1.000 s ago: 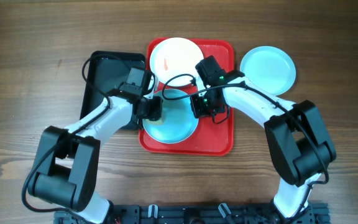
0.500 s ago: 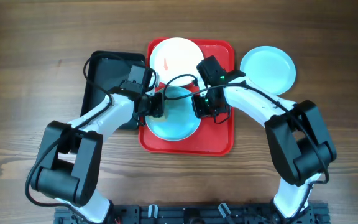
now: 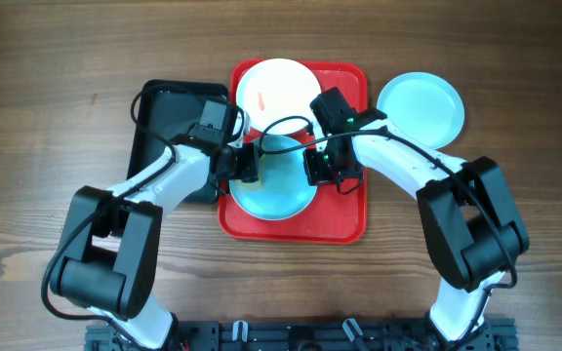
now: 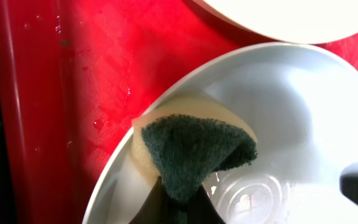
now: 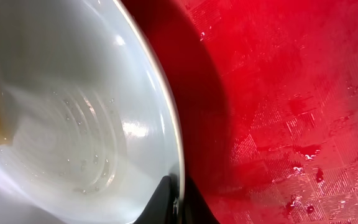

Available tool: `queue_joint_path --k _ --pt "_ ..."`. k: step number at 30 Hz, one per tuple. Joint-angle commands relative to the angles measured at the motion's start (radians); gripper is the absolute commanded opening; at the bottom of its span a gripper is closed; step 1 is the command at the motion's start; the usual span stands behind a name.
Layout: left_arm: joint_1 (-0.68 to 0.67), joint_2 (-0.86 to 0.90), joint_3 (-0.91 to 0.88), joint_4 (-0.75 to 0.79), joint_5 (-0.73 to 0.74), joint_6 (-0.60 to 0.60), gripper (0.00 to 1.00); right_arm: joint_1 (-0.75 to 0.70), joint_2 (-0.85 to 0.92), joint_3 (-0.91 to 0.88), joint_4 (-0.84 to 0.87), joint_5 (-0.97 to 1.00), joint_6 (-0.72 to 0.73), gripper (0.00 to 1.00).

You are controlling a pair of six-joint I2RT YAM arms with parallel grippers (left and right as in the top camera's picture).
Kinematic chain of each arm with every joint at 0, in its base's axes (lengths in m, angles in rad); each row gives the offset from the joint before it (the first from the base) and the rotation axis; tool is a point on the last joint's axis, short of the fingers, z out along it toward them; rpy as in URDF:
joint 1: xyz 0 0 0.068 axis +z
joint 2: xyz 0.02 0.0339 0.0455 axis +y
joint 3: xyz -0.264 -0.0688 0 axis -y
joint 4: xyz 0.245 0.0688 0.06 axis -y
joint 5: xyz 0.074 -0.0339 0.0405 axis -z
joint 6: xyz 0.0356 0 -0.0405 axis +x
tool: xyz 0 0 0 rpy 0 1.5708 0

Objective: Clean dirty plates on tray and stack at the side
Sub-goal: 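Scrub the light-blue plate with the sponge held in the left gripper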

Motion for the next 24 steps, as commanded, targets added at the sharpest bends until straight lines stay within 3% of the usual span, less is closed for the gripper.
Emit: queue_joint_path --k 1,7,24 --pt "-0.013 0.085 -0.036 -0.008 0.038 -0.103 0.04 0.009 0.019 0.021 0.004 -0.023 -0.019 0.04" --pt "-0.013 0.089 -0.036 -0.009 0.039 -0.201 0.04 0.009 0.019 0.021 0.005 -0.023 -0.020 0.04" --pt "-0.082 0.089 -0.036 -0.009 0.180 -0.208 0.04 0.009 0.019 0.021 0.005 -0.022 -0.021 0.04"
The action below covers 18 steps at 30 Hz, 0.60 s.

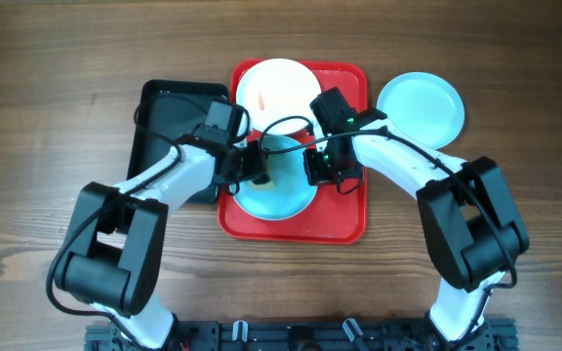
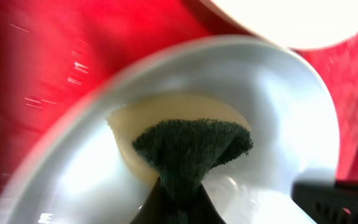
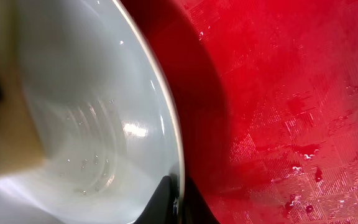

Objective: Clean dirty plates on tray and stack at the side
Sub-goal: 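Scrub the light-blue plate with the sponge held in the left gripper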

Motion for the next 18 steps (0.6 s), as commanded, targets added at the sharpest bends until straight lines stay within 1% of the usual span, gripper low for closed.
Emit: queue_joint_path --k 1,6,9,12,16,18 --pt "-0.062 0.071 -0.041 -0.027 0.115 -0.014 0.04 0.009 0.019 0.021 0.005 -0.024 -0.021 0.04" --pt "-0.077 0.071 -0.041 -0.027 0.129 -0.014 0.04 0.009 0.019 0.021 0.006 -0.023 -0.021 0.05" --pt "-0.077 0.071 -0.041 -0.027 0.174 -0.014 0.04 0.009 0.019 0.021 0.007 -0.023 -0.021 0.05" --pt "-0.077 0.071 -0.041 -0.027 0.176 -0.014 0.04 0.009 0.019 0.021 0.008 -0.023 -0.021 0.05" --pt "-0.078 0.071 -0.041 -0.027 0.176 -0.066 0.04 0.009 0.019 0.021 0.010 -0.023 -0.021 0.05" --pt "-0.086 0.071 -0.041 -0.026 0.175 -0.066 0.04 0.009 0.019 0.021 0.010 -0.023 -0.021 0.05"
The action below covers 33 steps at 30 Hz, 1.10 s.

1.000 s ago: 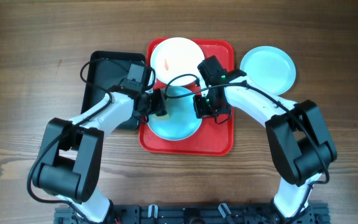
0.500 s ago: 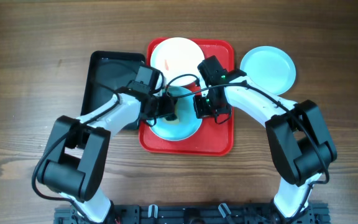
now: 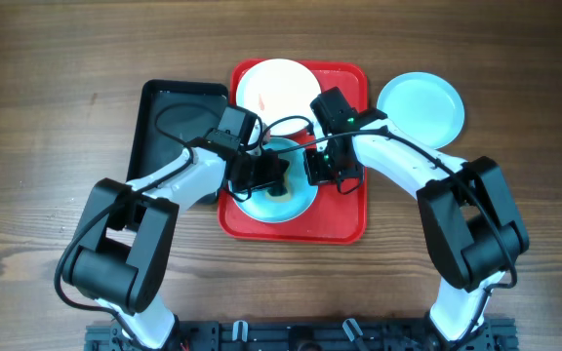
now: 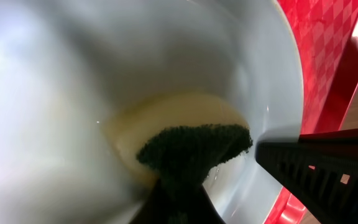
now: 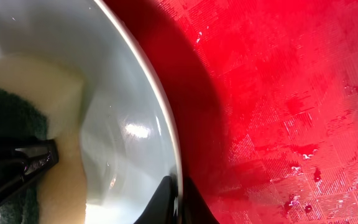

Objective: Clean dirty plates on tray and stack at the side
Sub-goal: 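Scrub the light-blue plate with the sponge held in the left gripper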

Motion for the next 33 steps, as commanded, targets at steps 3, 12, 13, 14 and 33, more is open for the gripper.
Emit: queue_joint_path --k 3,12,13,14,33 --pt "-0.063 0.049 -0.039 -0.018 0.030 -0.036 0.04 0.011 0.019 0.021 0.013 -0.023 -0.020 0.05" --pt "-0.092 0.049 -0.039 0.002 0.030 -0.035 0.04 0.011 0.019 0.021 0.014 -0.023 -0.021 0.05" --pt "-0.092 0.049 -0.039 0.012 0.031 -0.035 0.04 0.011 0.019 0.021 0.014 -0.023 -0.021 0.05" --pt "-0.092 0.049 -0.039 0.023 0.031 -0.036 0.04 0.011 0.019 0.021 0.014 -0.023 -0.020 0.05" --pt "-0.088 0.049 -0.039 0.103 -0.071 -0.027 0.04 0.011 0.019 0.021 0.021 -0.023 -0.021 0.05"
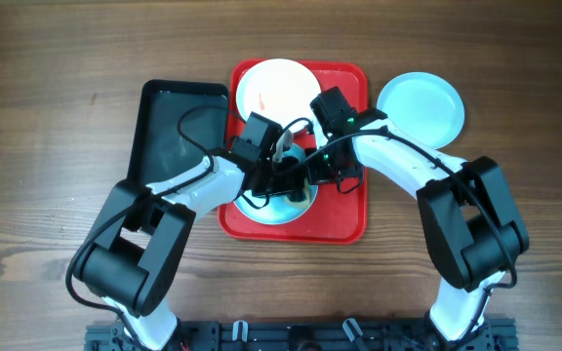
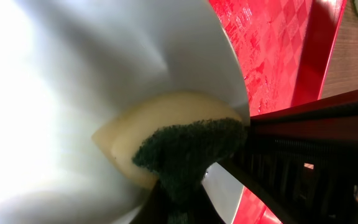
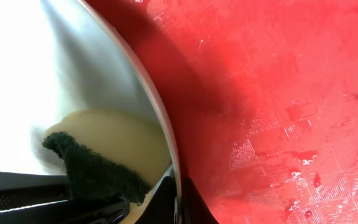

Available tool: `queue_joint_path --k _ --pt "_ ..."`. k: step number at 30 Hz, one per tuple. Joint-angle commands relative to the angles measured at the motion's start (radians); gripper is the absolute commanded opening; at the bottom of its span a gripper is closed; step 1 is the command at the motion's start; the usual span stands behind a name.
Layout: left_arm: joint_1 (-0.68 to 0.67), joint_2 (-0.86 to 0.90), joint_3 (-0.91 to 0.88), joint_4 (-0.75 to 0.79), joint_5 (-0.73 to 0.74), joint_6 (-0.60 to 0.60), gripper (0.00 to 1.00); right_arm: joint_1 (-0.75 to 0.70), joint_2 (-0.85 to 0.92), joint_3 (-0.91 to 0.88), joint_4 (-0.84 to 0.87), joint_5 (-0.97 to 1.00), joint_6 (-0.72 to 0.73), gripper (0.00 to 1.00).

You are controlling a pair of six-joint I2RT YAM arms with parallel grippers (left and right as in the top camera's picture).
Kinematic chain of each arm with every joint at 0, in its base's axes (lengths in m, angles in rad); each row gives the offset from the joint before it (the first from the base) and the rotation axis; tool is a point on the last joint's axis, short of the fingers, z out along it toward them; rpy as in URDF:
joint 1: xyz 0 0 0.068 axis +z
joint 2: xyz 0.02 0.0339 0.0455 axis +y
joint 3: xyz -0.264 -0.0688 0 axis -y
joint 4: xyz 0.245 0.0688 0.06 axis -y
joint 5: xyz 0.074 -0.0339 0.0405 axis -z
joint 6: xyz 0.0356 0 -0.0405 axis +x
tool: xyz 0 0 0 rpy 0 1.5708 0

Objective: Clean dirty plates on tray and stack at the side
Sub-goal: 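Scrub the light-blue plate with the sponge held in the left gripper, then move the left gripper with the sponge back out to the left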

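Observation:
A pale blue plate [image 1: 261, 210] lies on the red tray [image 1: 344, 219], tipped up at its right rim. My right gripper [image 3: 178, 198] is shut on that rim [image 3: 166, 134], seen from above at the right gripper [image 1: 318, 175]. My left gripper [image 2: 179, 200] is shut on a yellow sponge with a green scouring face [image 2: 188, 149]. The sponge is pressed on the plate's inner surface [image 2: 73, 87], right beside the right fingers; it also shows as the sponge [image 3: 107, 149]. A white plate with a red smear [image 1: 276, 88] sits at the tray's far end. A clean blue plate [image 1: 420, 107] rests on the table to the right.
A black basin [image 1: 169, 132] stands left of the tray. The two arms meet over the tray's middle, the left gripper [image 1: 283, 177] close against the right one. Bare wooden table [image 1: 47, 195] surrounds the tray.
My left gripper has moved the sponge from the plate's middle to its right rim, next to the right fingers. The right gripper still holds the rim in the same place.
The sponge was first at the plate's left rim, then further in, then near the middle, and is now at the right rim. Through all these moments my right gripper kept the plate's right rim pinched, and both other plates stayed put.

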Motion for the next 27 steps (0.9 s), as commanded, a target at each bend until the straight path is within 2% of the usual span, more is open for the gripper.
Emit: queue_joint_path --k 1,5,10,15,17,20,23,27 --pt "0.037 0.034 -0.021 -0.026 -0.077 0.002 0.04 0.011 0.019 0.021 0.010 -0.024 -0.020 0.05" --pt "0.103 0.028 -0.021 -0.095 -0.077 0.014 0.04 0.011 0.019 0.021 0.010 -0.024 -0.020 0.05" --pt "0.217 -0.036 -0.019 -0.193 -0.074 0.111 0.04 0.011 0.019 0.021 0.011 -0.024 -0.020 0.05" --pt "0.226 -0.146 -0.019 -0.198 -0.074 0.112 0.04 0.011 0.019 0.021 0.010 -0.024 -0.019 0.05" --pt "0.227 -0.204 -0.018 -0.199 -0.075 0.112 0.04 0.011 0.019 0.021 0.010 -0.024 -0.019 0.09" --pt "0.235 -0.313 -0.018 -0.200 -0.111 0.131 0.04 0.011 0.019 0.021 0.010 -0.024 -0.020 0.10" --pt "0.251 -0.406 -0.018 -0.210 -0.207 0.146 0.04 0.011 0.019 0.021 0.010 -0.024 -0.020 0.11" --pt "0.298 -0.473 -0.019 -0.255 -0.499 0.146 0.04 0.011 0.019 0.021 0.010 -0.024 -0.019 0.19"
